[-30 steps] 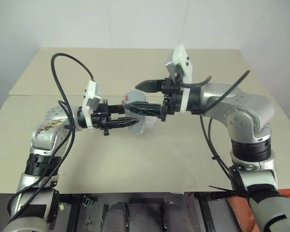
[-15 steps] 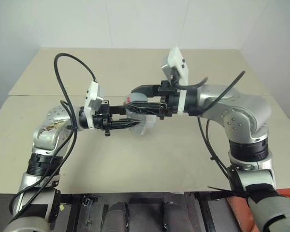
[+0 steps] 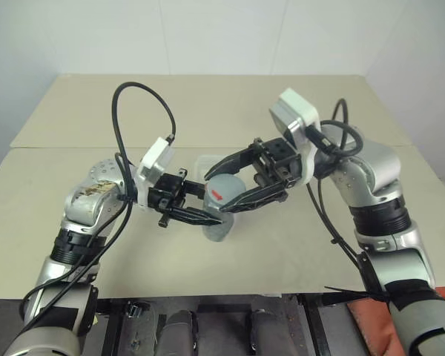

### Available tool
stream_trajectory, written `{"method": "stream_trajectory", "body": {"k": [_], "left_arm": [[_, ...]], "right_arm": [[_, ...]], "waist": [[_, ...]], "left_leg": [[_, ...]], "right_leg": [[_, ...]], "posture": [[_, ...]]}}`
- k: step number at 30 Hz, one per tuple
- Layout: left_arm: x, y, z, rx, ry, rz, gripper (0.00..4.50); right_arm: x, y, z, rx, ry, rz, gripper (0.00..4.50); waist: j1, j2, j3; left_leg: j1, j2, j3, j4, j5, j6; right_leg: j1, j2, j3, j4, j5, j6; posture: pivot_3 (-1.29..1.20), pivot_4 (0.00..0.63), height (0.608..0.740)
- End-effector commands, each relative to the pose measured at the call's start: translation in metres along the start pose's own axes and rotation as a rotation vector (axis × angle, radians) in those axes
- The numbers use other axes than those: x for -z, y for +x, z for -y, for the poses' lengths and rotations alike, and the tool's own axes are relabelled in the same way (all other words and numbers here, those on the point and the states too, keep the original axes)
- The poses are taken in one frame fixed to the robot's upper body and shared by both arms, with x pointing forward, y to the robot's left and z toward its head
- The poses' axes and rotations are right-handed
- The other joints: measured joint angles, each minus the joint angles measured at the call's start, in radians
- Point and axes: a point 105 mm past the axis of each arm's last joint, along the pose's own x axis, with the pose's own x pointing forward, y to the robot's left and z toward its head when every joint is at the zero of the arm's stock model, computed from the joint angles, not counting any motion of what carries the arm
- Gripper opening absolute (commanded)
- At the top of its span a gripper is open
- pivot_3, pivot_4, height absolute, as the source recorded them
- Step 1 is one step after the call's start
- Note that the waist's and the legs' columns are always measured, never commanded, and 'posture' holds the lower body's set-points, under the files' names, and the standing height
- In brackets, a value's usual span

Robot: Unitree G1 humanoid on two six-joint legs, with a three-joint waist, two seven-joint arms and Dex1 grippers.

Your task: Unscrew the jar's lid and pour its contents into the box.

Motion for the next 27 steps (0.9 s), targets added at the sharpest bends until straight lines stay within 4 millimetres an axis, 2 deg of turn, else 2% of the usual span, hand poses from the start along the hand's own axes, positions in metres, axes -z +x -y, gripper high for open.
{"method": "stream_trajectory", "body": {"k": [1,4,11,14,17,21,27], "left_arm": [[-0.022,-0.003,-0.003,-0.023,0.073,0.044,1.87],[-0.021,-0.006,-0.004,-0.050,0.070,0.040,1.87],[-0.016,-0.021,-0.002,-0.199,0.074,0.030,1.87],[-0.010,-0.031,0.000,-0.303,0.061,0.035,1.87],[-0.004,-0.035,-0.003,-0.391,0.064,0.034,1.87],[0.000,-0.033,-0.016,-0.521,0.094,0.049,1.87],[0.000,-0.025,-0.027,-0.584,0.105,0.091,1.87]], "right_arm": [[-0.001,0.013,-0.002,-0.065,-0.058,-0.027,3.48],[-0.002,0.009,0.002,-0.009,-0.059,-0.016,4.42],[-0.011,-0.016,0.020,0.341,-0.083,0.029,4.47],[-0.017,-0.034,0.019,0.495,-0.087,0.050,4.47],[-0.018,-0.040,0.017,0.593,-0.082,0.054,4.47],[-0.022,-0.037,0.018,0.712,-0.070,0.086,4.47],[-0.020,-0.012,0.020,0.759,-0.043,0.068,4.47]], "waist": [[0.003,0.000,0.000],[0.004,0.000,0.000],[0.005,0.000,0.000],[0.005,0.000,0.000],[0.005,0.000,0.000],[0.006,0.000,0.000],[0.004,0.000,0.000]], "left_leg": [[0.000,0.000,0.000,0.000,0.000,0.000],[0.000,0.000,0.000,0.001,0.000,0.000],[0.000,0.000,-0.001,0.001,0.000,0.000],[0.000,0.000,-0.003,0.001,0.000,0.000],[0.000,0.000,-0.003,0.001,0.000,0.000],[0.000,0.000,-0.003,0.001,0.000,0.000],[0.000,0.000,-0.003,0.000,0.000,0.000]], "right_leg": [[0.000,0.000,0.000,0.000,0.000,0.000],[0.000,-0.001,0.000,0.000,0.000,0.000],[0.000,-0.001,-0.001,0.001,0.000,0.000],[0.000,-0.001,0.000,0.001,0.000,0.000],[0.000,-0.001,0.000,0.001,0.000,0.000],[0.000,-0.001,0.000,0.001,0.000,0.000],[0.000,-0.001,0.000,0.001,0.000,0.000]], "posture": [[0.00,0.150,0.740],[0.00,0.150,0.740],[0.00,0.150,0.740],[0.00,0.150,0.740],[0.00,0.150,0.740],[0.00,0.150,0.740],[0.00,0.150,0.740]]}}
